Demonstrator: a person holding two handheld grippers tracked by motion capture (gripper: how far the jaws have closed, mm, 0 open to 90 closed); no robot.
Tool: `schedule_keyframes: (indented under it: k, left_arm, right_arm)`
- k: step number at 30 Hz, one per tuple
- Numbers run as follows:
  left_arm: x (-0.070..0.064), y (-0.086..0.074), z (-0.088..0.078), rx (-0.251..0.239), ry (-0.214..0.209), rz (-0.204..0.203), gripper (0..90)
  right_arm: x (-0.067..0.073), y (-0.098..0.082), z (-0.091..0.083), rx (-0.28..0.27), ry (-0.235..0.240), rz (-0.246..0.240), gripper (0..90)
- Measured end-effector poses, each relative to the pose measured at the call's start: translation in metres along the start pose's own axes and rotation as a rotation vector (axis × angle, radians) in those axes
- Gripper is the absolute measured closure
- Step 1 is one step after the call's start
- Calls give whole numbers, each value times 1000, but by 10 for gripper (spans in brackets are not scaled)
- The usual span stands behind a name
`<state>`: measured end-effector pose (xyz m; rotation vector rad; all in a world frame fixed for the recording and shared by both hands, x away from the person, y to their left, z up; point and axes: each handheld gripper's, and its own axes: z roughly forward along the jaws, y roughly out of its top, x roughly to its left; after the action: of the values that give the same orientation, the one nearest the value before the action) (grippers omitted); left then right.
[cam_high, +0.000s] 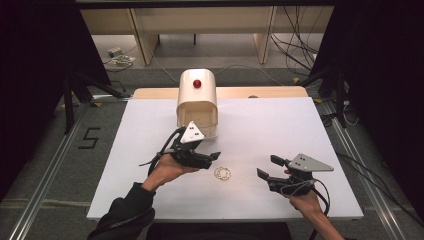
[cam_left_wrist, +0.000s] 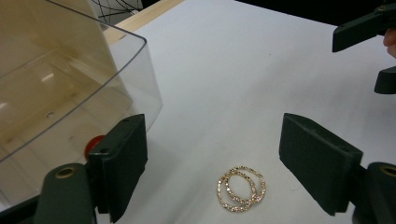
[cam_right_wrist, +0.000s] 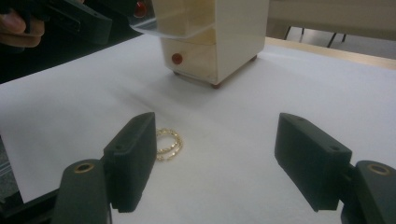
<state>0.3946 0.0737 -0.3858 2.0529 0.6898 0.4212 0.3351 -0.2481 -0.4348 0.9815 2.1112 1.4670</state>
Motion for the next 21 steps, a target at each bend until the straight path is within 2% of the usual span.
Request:
schedule_keyframes:
  k: [5, 8, 10, 15, 21]
  left_arm:
    - [-2, -2, 7, 23, -9, 3, 233]
    - [-3, -4, 13, 36, -11, -19, 233]
    - [-4, -6, 17, 54, -13, -11, 232]
    - [-5, -10, 24, 74, -16, -20, 224]
    - [-6, -17, 34, 127, -23, -27, 215]
  right_arm:
    - [-1, -1, 0, 1, 1, 1, 303]
    - [-1, -1, 0, -1, 5, 3, 303]
    - [-1, -1, 0, -2, 5, 4, 303]
    - [-1, -1, 0, 3, 7, 8, 303]
    - [0, 0, 1, 0, 8, 1, 303]
